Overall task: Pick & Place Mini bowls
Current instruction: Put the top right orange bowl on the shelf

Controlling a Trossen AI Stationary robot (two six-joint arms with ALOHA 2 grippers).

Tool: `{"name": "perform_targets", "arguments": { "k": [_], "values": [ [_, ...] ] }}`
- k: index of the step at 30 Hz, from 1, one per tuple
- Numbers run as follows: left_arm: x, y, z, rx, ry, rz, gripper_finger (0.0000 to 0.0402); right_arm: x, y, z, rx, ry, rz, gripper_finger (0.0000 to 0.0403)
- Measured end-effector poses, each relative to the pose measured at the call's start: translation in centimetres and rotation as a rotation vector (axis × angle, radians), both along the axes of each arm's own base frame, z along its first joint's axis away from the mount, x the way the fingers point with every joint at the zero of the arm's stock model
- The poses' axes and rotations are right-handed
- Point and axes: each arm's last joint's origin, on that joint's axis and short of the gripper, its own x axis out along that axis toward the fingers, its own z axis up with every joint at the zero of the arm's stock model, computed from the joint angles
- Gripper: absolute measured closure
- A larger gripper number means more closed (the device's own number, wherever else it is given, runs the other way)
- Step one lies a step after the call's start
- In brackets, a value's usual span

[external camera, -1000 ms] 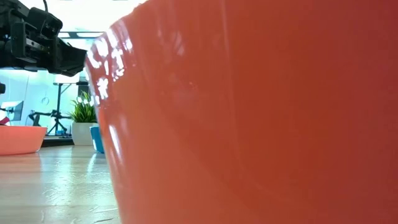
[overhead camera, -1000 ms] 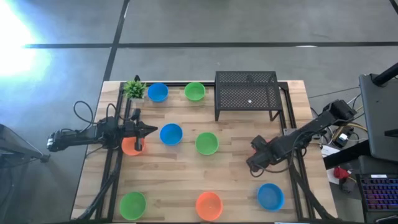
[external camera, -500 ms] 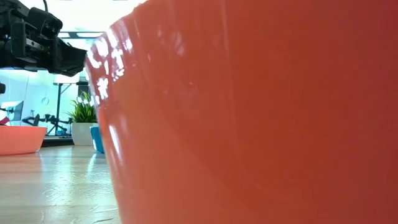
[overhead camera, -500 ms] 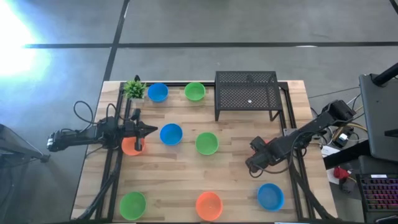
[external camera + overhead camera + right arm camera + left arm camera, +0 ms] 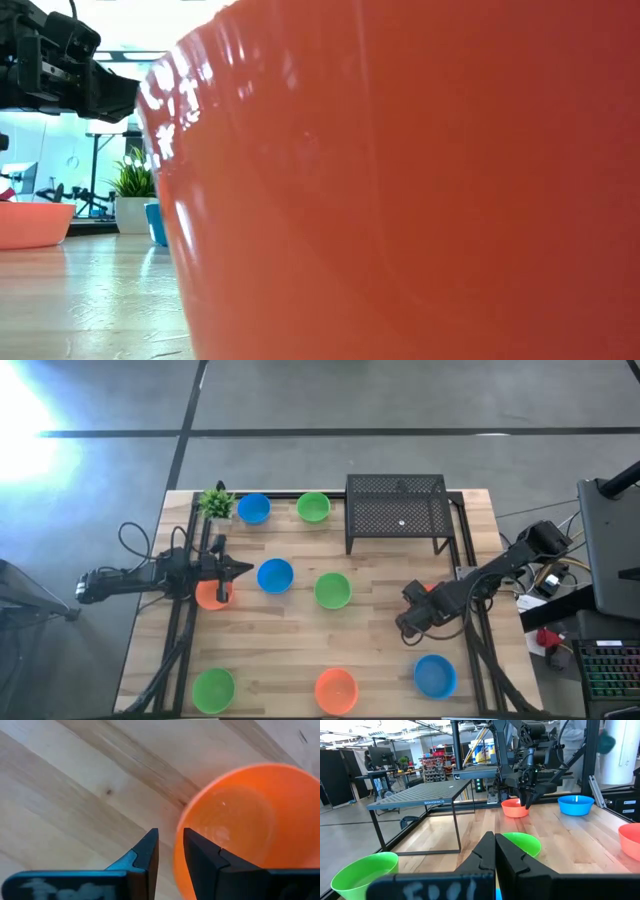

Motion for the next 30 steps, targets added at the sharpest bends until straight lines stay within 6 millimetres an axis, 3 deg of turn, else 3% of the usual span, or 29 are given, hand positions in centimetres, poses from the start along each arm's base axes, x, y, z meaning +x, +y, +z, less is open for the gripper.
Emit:
{"name": "perform_targets", "arguments": {
  "k": [11,17,24,30],
  "values": [
    [0.0,0.0,0.0,0.000,0.000,0.000,0.0402,0.2,0.1,-1.7,-0.034,0.056,0.039,0.0344],
    [0.0,0.0,0.0,0.000,0.000,0.000,0.0402,0.5,0.3,-2.1,-0.029,0.060,0.093,0.0390],
    [0.0,0.0,0.0,0.000,0.000,0.000,0.0402,1.1,0.7,-1.3,0.016,0.046,0.145,0.0394],
    [0.0,0.0,0.0,0.000,0.000,0.000,0.0402,2.5,1.5,0.9,0.060,0.001,0.233,0.0395]
  ]
}}
